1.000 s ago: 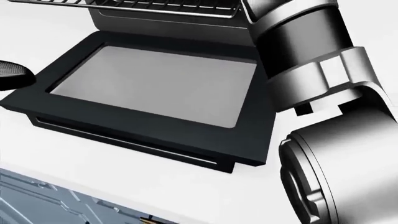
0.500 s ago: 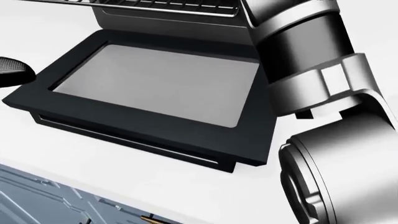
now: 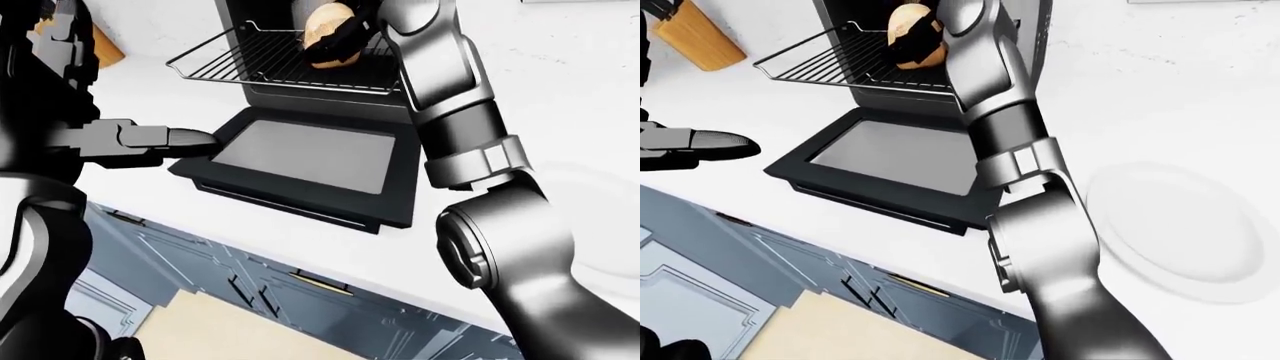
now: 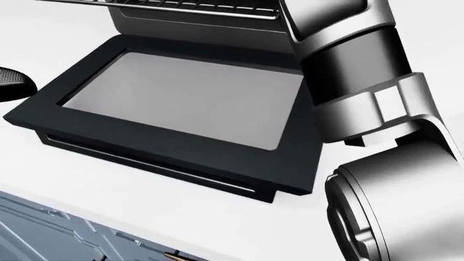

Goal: Place the bread on the top rack of the toaster oven.

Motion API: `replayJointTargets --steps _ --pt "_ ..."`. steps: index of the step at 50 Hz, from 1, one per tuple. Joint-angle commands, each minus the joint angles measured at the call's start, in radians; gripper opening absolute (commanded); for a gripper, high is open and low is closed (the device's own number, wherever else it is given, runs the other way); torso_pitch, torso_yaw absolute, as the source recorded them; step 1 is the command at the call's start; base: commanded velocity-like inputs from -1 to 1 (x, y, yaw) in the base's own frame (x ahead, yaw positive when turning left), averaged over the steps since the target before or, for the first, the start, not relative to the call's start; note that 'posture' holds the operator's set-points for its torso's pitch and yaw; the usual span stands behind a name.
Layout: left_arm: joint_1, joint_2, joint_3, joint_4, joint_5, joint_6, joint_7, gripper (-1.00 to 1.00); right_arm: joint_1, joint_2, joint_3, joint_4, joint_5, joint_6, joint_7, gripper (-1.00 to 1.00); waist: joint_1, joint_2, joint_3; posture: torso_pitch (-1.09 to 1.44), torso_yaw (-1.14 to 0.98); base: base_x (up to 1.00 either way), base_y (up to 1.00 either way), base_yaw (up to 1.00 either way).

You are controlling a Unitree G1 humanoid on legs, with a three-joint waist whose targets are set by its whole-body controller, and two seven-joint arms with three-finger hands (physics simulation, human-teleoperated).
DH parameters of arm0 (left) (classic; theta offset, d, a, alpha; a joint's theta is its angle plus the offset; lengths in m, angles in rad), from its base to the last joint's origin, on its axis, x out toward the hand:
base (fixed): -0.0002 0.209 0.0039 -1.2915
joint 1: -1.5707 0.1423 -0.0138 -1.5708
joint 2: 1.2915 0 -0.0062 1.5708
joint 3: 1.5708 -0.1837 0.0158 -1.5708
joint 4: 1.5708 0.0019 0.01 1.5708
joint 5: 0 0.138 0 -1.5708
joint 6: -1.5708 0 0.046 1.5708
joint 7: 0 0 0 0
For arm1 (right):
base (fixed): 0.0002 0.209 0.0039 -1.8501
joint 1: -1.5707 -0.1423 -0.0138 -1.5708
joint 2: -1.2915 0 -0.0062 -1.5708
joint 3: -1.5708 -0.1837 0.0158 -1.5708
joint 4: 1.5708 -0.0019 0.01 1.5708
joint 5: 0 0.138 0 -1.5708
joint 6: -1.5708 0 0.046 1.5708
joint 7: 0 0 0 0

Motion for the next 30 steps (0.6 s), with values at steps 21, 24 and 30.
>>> replayJointTargets --steps 21,24,30 --pt "-0.038 0.023 0.017 -0.011 -0.006 -0.009 0.011 1.0 -0.037 -0.009 -0.003 -0.061 -0.006 -0.003 0.005 1.0 0.001 0.002 -0.027 0.0 0.46 0.0 0.0 0.0" --pt "-0.037 0.024 0.017 -0.012 -0.01 -0.009 0.014 1.0 -0.038 -0.008 -0.002 -0.073 -0.007 0.005 0.01 1.0 0.001 0.002 -0.027 0.0 0.46 0.0 0.0 0.0" --pt "-0.03 0.023 0.015 -0.013 -0.011 -0.014 0.016 1.0 -0.035 -0.007 0.001 -0.109 -0.013 0.025 0.023 1.0 0.001 0.002 -0.026 0.0 0.46 0.0 0.0 0.0"
